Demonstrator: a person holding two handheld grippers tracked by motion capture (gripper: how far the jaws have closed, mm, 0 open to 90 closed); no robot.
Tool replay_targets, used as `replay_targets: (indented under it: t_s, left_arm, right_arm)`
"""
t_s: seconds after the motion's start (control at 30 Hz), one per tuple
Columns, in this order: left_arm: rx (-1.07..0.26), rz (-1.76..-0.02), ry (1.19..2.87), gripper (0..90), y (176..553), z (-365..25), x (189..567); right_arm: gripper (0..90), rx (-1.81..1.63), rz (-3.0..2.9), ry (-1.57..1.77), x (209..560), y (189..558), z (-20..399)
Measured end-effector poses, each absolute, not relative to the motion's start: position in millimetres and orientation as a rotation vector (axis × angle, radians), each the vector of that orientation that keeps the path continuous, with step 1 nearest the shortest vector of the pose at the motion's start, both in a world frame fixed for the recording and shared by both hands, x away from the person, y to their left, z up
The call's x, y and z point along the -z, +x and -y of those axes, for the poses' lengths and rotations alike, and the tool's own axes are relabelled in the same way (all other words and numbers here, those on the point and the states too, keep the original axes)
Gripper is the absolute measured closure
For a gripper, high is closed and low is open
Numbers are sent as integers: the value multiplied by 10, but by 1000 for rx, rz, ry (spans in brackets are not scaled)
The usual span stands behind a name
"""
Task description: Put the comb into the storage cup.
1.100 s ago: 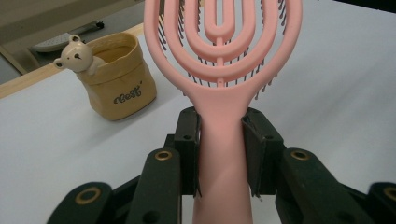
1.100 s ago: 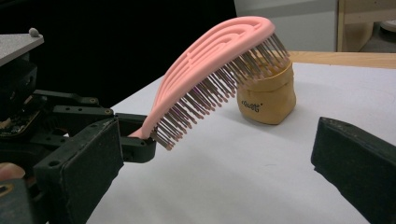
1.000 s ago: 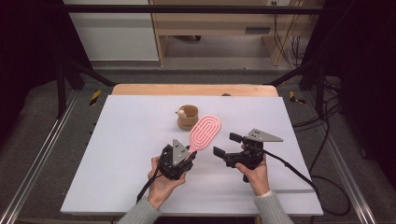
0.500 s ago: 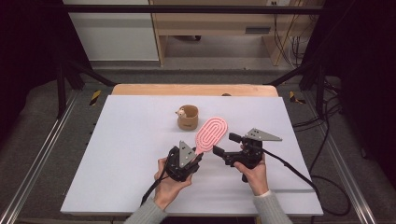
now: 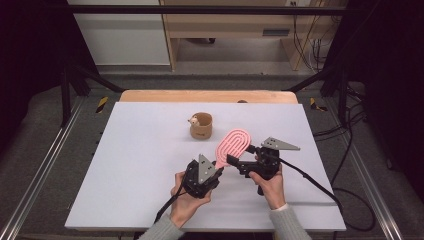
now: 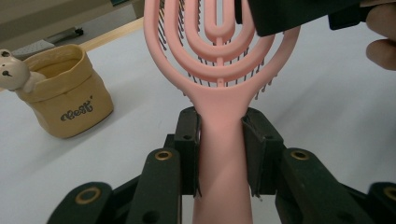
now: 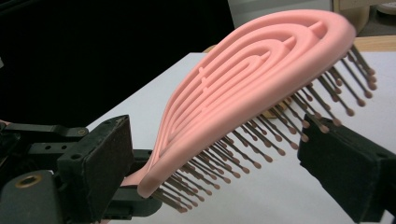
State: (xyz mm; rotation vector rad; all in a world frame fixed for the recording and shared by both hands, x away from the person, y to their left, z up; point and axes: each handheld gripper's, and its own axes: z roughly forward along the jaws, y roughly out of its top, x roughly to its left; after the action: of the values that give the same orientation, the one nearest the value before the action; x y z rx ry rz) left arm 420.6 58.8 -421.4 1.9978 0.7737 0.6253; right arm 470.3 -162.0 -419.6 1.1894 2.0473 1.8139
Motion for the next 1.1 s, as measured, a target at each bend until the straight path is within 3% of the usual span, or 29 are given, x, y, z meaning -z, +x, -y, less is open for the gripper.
replay_targets:
  t_s: [0.33, 1.1]
  left_arm:
    - [-629, -759, 2002, 688, 4176, -550, 4240]
    - [-651, -765, 2008, 689, 4190, -517, 4302]
  right_arm:
    - [324, -1824, -2064, 1204, 4220, 4716, 1602]
    - [499, -1859, -2121, 1245, 4219, 4711, 1600]
